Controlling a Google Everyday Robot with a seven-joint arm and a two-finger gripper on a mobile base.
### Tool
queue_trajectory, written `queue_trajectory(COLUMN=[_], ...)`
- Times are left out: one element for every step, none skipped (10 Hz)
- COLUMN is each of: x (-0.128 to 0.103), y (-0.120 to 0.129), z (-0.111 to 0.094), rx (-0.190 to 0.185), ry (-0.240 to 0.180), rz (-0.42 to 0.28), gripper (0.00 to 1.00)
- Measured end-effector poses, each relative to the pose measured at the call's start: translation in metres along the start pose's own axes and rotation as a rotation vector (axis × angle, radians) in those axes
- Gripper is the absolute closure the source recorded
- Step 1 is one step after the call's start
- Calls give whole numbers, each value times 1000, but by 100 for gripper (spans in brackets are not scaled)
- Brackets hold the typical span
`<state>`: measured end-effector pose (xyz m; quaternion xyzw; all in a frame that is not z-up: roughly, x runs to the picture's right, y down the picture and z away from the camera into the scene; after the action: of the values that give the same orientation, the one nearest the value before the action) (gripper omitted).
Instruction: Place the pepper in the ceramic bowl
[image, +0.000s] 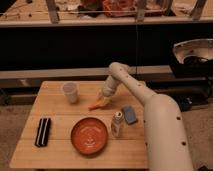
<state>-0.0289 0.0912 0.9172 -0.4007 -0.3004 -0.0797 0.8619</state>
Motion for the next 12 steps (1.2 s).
queue_trajectory(x=[-5,-7,-12,-19,-22,-26,-32,-38,-43,-47,-50,-54], y=[7,12,18,21,25,33,42,47,52,55,60,68], z=[-11,-18,-20,-20,-21,-23,-29,-32,-33,-31,-32,-32], rx=[-4,-5,-13,-17,-19,-24,-23,-24,-28,-32,-35,-40], ry=[4,7,12,16,20,25,32,38,43,43,43,44], rz=[-1,0,-3,-9,-12,-15,-15,-18,-23,-27,-31,-34], gripper=[99,99,99,99,99,99,99,99,99,99,99,99])
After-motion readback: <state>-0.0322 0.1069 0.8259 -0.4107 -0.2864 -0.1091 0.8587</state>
